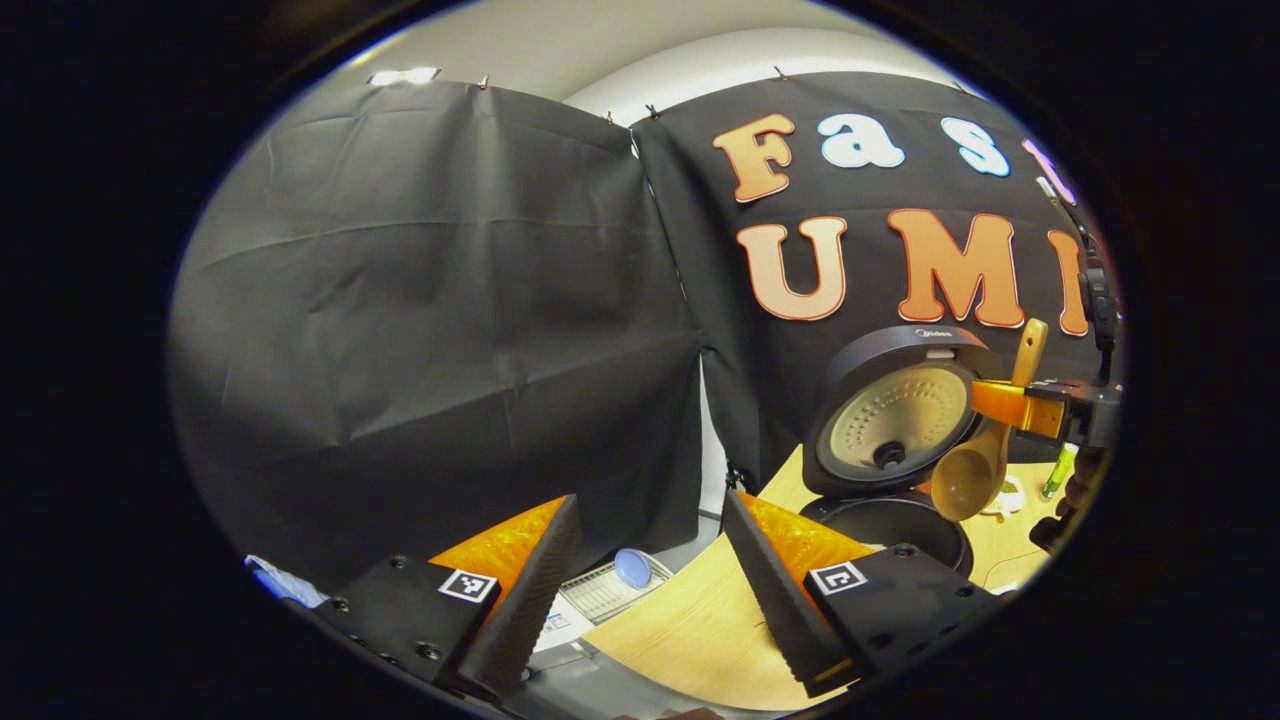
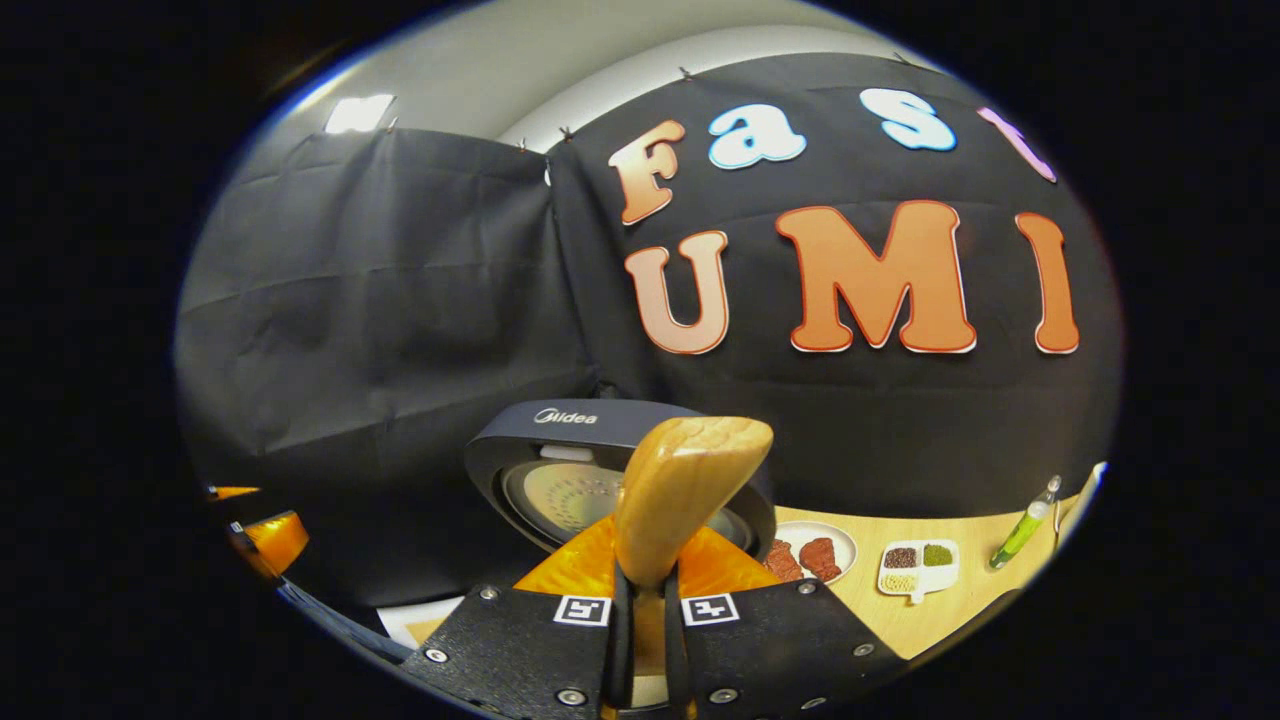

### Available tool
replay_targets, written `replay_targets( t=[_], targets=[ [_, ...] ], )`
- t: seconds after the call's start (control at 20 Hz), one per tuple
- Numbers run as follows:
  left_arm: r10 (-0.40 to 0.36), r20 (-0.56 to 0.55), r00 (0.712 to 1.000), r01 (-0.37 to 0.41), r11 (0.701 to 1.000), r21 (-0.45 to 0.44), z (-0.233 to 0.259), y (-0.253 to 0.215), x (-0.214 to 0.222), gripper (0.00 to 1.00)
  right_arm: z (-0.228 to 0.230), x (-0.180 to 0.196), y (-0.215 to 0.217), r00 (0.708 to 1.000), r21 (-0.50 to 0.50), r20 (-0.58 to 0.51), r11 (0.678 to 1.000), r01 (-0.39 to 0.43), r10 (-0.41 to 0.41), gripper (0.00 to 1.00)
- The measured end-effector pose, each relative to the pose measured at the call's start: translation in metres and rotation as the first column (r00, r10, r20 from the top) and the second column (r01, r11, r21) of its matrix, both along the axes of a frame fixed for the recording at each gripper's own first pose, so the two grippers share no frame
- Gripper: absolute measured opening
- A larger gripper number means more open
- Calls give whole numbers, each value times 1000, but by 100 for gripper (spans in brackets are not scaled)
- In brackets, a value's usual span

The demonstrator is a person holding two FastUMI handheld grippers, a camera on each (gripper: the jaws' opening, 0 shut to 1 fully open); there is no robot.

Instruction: Close the left gripper, press the button to open the rice cooker; take a wooden spoon from the chopstick holder with the right hand, scoop a spoonful of rice and pour it into the rice cooker, then put the wooden spoon back into the chopstick holder.

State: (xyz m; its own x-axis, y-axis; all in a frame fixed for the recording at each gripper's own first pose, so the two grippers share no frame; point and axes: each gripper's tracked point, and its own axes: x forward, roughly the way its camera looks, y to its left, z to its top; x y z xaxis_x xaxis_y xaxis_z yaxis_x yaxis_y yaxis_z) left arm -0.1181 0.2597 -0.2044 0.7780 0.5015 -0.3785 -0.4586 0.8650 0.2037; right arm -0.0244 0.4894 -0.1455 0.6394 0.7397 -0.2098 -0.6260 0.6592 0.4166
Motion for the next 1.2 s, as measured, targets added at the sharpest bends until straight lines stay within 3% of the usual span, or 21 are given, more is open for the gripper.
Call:
replay_targets(
  t=[0.25, 0.3, 0.35, 0.55, 0.85, 1.1, 1.15, 1.2],
  targets=[
    [-40, 5, 999, 40, 999, 1, 3, -28, 12, 89, 0, 11, -51, 996, 34, -64, 998, 58, -56, 12],
    [-51, 8, 999, 51, 999, 0, 4, -35, 14, 98, -3, 11, -63, 995, 34, -76, 997, 68, -66, 12],
    [-63, 9, 998, 63, 998, -1, 5, -42, 19, 89, -7, 12, -75, 993, 31, -85, 996, 82, -79, 12],
    [-109, 8, 994, 110, 994, -25, 3, -72, 27, 89, -28, 17, -132, 981, -4, -125, 989, 150, -149, 12],
    [-150, -9, 989, 149, 987, -66, 0, -109, 37, 89, -61, 22, -224, 939, -65, -183, 956, 285, -292, 12],
    [-188, -47, 981, 177, 968, -180, -17, -147, 42, 89, -95, 16, -295, 889, -146, -221, 915, 375, -400, 12],
    [-191, -50, 980, 178, 966, -186, -18, -151, 43, 98, -101, 11, -307, 880, -163, -225, 907, 388, -417, 12],
    [-196, -49, 979, 184, 964, -190, -18, -157, 44, 89, -108, 7, -318, 872, -181, -229, 899, 399, -433, 12]
  ],
)
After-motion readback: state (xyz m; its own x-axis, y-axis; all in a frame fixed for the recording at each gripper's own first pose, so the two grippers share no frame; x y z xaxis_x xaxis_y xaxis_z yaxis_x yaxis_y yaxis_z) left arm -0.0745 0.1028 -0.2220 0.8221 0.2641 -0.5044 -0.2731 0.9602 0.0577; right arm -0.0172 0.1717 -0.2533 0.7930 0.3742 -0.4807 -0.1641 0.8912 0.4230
